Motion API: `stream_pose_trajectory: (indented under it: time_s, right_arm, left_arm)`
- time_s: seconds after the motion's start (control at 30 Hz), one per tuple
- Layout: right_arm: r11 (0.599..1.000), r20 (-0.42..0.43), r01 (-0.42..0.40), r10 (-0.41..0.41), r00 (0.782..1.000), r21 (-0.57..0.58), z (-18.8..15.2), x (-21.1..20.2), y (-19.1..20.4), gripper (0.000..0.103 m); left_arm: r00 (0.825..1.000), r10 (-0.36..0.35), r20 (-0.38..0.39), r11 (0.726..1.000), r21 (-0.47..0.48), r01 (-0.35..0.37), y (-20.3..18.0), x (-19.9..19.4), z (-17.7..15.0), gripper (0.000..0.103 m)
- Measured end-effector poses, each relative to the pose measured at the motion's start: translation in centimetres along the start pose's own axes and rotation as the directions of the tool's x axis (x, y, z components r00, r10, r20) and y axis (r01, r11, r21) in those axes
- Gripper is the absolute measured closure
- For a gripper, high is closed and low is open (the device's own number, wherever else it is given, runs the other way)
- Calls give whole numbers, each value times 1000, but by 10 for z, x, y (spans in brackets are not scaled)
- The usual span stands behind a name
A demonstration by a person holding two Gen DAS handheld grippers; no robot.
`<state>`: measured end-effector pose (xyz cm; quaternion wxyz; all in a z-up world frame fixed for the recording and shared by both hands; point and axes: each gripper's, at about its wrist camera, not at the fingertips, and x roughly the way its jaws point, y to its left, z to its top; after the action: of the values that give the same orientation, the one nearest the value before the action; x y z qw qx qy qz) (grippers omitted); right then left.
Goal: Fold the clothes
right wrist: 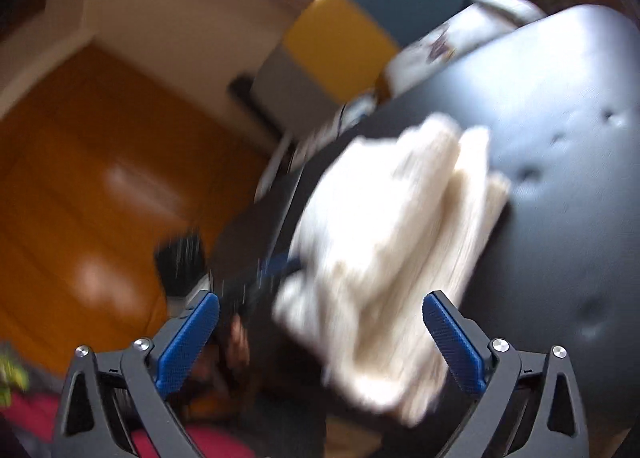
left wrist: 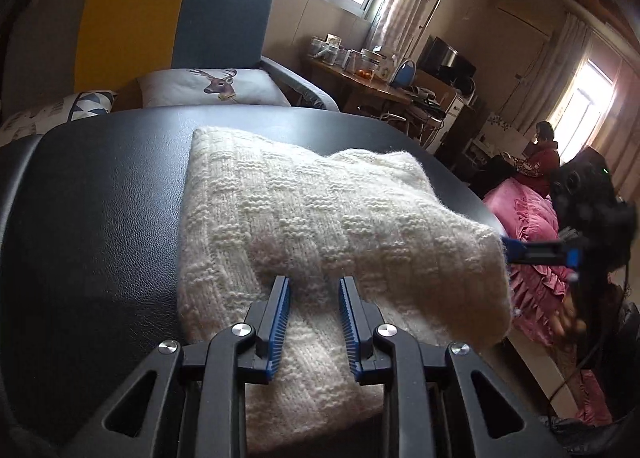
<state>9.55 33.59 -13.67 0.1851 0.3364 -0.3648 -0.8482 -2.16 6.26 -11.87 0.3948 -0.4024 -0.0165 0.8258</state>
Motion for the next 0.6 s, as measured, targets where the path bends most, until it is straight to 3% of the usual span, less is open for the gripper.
stream_pose_trajectory:
  time_s: [0.1, 0.17, 0.23, 0.33, 0.37, 0.4, 0.43, 0.5, 0.6]
  right_arm:
    - [994, 39, 109, -110, 993, 24, 16, 25, -3, 0]
    - [990, 46, 138, -139, 989, 22, 21, 39, -2, 0]
    - [981, 20, 190, -191, 981, 24, 24, 57, 1, 0]
    - [980, -28, 199, -198, 980, 21, 22, 81, 3, 3]
    - [975, -33, 222, -222, 975, 11, 27, 67, -5, 19]
    - [973, -38, 229, -229, 973, 6, 25, 64, -9, 53]
    - [966, -48, 257, -258, 965, -16, 19, 66, -8, 67]
    - [948, -45, 307, -312, 949, -87, 15, 69, 0, 78]
    - [916, 49, 346, -343, 938, -202, 28, 55, 25, 81]
  left_arm:
    - [1000, 0, 1, 1000, 20, 0, -3, -1, -2, 79]
    - [1000, 4, -2, 999, 40, -4, -5, -1, -4, 79]
    - [1000, -1, -2, 999, 49, 1, -5, -1, -6, 79]
    - [1000, -4, 6, 998, 57, 4, -5, -1, -8, 79]
    - [1000, -6, 9, 998, 59, 6, -5, -2, -9, 79]
    - [1000, -9, 11, 998, 59, 9, -3, -1, -9, 79]
    - [1000, -12, 13, 998, 60, 11, -3, -2, -10, 79]
    - [1000, -16, -4, 997, 75, 16, -3, -1, -13, 79]
    - [998, -38, -54, 993, 112, 43, -8, 0, -22, 78]
